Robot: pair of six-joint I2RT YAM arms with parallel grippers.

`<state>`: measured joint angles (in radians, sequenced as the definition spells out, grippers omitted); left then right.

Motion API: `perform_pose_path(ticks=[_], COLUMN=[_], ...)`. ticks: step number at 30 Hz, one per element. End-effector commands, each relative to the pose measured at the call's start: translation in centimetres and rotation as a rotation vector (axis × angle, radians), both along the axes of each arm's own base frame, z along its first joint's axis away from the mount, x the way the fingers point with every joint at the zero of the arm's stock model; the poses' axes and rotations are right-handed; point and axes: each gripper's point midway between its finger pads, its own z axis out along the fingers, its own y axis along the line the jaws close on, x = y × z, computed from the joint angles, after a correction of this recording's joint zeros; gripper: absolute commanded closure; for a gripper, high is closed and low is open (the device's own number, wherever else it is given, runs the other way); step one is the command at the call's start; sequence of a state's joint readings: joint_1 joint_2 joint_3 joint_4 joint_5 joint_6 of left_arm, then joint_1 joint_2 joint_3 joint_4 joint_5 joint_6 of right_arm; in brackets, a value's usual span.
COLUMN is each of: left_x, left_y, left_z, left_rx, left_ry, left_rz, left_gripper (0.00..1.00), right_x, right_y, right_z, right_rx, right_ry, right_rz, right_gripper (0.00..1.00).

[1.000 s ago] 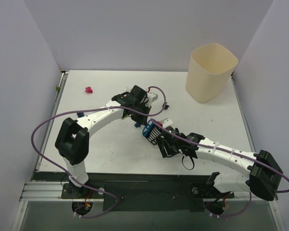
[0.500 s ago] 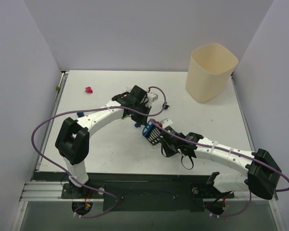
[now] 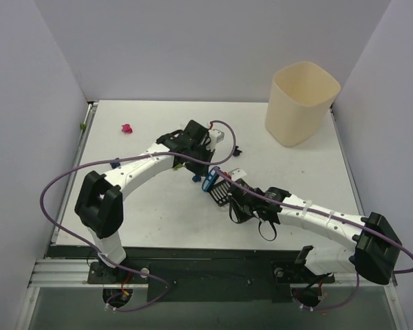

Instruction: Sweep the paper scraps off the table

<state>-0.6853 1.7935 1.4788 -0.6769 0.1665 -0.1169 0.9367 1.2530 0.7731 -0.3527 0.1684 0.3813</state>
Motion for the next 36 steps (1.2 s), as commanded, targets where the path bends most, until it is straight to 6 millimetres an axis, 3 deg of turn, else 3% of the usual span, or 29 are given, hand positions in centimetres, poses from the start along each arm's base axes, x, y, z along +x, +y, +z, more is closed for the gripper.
perform_pose_path(ticks=[1,7,13,16,17,21,23,24,25,26,27,28,29,30,31,32,33,34,35,36], left_x=[2.4,4.6,5.8,6.1,6.3,7.8,9.0,9.7,10.2,10.9,11.5,12.2,12.9,13.5,14.3,14.9,15.8,16.8,17.7,18.7], left_y=[2.5,7.8,13.2,16.1,17.6,23.7,27.8,28.7,30.2,30.9,32.2,32.9,34.3,35.1,36.3,36.8,37.2,37.6,37.9,38.3], left_z=[9.5,13.8,15.4,15.1,15.9,15.8,15.4,14.3,14.7,13.3,13.8,12.3,13.3,11.5,12.5,11.0,11.6,10.0,10.7,9.6], left_rx=[-0.048,-0.041,-0.070,-0.040,-0.020,0.121,0.191,0.222,0.238,0.270,0.279,0.325,0.342,0.409,0.431,0.487,0.519,0.568,0.599,0.661], left_ry=[-0.227,-0.364,-0.431,-0.481,-0.535,-0.600,-0.589,-0.560,-0.551,-0.506,-0.500,-0.457,-0.469,-0.423,-0.440,-0.404,-0.417,-0.396,-0.420,-0.410], left_rz=[0.140,0.365,0.592,0.706,0.766,0.952,1.045,1.059,1.076,1.079,1.092,1.094,1.119,1.114,1.132,1.113,1.078,1.064,1.039,0.996], left_gripper=[1.00,1.00,1.00,1.00,1.00,1.00,1.00,1.00,1.00,1.00,1.00,1.00,1.00,1.00,1.00,1.00,1.00,1.00,1.00,1.00], right_x=[0.5,0.1,-0.6,-1.0,-0.9,-0.7,-0.6,-0.6,-0.6,-0.6,-0.6,-0.6,-0.8,-0.8,-0.9,-0.8,-0.9,-0.8,-0.9,-0.8], right_y=[-0.7,-0.4,0.4,0.8,1.0,1.4,1.4,1.4,1.4,1.3,1.3,1.5,1.6,1.6,1.7,1.7,1.8,1.8,1.9,1.9], right_z=[2.3,3.2,3.9,4.4,4.7,5.4,5.5,5.4,5.4,5.3,5.3,5.4,5.3,5.3,5.3,5.4,5.4,5.5,5.5,5.6], right_rx=[0.001,-0.028,-0.043,-0.035,-0.028,-0.009,-0.009,-0.014,-0.015,-0.020,-0.023,-0.018,-0.012,-0.012,-0.010,-0.006,-0.002,0.004,0.005,0.008], right_ry=[-0.023,0.034,0.111,0.141,0.140,0.129,0.125,0.122,0.122,0.124,0.127,0.127,0.136,0.139,0.143,0.144,0.147,0.149,0.154,0.155], right_rz=[-0.056,-0.036,-0.011,-0.008,-0.007,0.006,0.012,0.016,0.019,0.018,0.025,0.028,0.037,0.040,0.047,0.048,0.057,0.053,0.062,0.059], right_gripper=[1.00,1.00,1.00,1.00,1.00,1.00,1.00,1.00,1.00,1.00,1.00,1.00,1.00,1.00,1.00,1.00,1.00,1.00,1.00,1.00])
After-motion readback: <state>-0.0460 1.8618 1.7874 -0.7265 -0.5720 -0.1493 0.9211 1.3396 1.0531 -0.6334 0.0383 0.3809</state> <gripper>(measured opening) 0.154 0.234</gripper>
